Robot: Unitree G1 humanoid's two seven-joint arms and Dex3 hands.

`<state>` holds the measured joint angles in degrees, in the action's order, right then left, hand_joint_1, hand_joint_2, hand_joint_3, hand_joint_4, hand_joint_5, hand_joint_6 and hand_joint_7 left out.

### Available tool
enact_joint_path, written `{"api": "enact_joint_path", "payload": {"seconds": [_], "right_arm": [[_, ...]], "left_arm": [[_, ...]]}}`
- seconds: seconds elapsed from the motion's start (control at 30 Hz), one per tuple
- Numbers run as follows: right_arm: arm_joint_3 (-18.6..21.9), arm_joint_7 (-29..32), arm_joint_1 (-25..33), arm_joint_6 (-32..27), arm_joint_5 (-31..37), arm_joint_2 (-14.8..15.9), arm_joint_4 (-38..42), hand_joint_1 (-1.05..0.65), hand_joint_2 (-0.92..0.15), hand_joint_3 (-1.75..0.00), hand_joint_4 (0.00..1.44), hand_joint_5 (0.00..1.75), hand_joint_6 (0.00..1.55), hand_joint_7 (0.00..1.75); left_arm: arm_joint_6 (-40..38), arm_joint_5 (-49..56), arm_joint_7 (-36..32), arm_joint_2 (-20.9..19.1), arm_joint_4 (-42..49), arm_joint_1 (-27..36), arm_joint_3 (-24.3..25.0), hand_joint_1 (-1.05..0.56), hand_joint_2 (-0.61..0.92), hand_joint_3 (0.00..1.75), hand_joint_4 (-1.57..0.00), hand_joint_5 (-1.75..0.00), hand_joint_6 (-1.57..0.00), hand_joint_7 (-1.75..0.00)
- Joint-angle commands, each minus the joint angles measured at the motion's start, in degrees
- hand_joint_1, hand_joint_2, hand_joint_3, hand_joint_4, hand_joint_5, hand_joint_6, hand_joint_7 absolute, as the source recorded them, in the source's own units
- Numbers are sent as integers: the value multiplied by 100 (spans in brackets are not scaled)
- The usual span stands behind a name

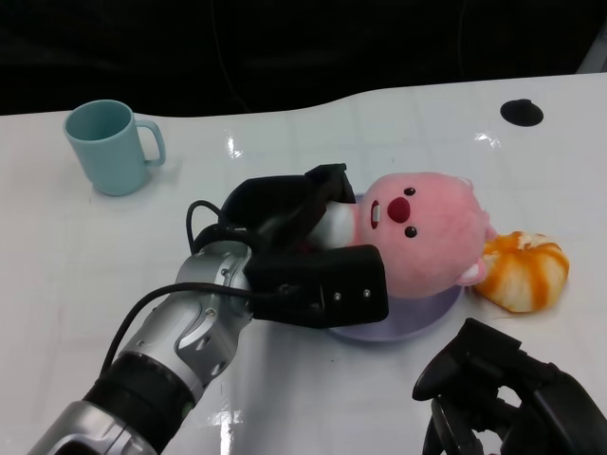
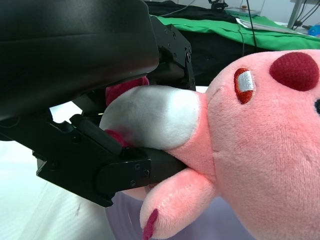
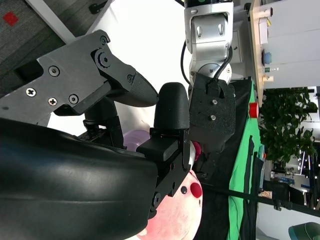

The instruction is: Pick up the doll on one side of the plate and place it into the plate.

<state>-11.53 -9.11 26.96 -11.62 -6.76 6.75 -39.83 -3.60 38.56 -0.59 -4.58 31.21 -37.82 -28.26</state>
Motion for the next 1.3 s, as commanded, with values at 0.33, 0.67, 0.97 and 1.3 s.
{"api": "enact_joint_path", "payload": {"seconds": [0.33, 0.67, 0.97, 1.3], "right_arm": [[40, -4, 26, -15, 10, 61, -55, -26, -60, -113, 64, 175, 53, 151], [76, -49, 30, -30, -45, 65, -37, -27, -61, -112, 63, 175, 52, 151], [103, -53, 29, -74, -82, 54, -61, -26, -61, -110, 63, 174, 52, 151], [103, -56, 14, -21, -42, 52, -24, -27, -62, -110, 63, 175, 52, 151]], "left_arm": [[-229, 16, 835, -292, -499, -38, -34, -49, 92, 26, -34, -48, -45, -1], [-474, 407, 1643, -778, -1263, 65, -295, -98, 92, 47, 0, -14, -7, 0], [-303, 211, 1993, -1237, -2107, 480, -63, -102, 92, 48, 0, -12, -6, 0], [142, -470, 2052, -1767, -3286, 1326, 670, -91, 92, 44, -5, -21, -12, -3]]}}
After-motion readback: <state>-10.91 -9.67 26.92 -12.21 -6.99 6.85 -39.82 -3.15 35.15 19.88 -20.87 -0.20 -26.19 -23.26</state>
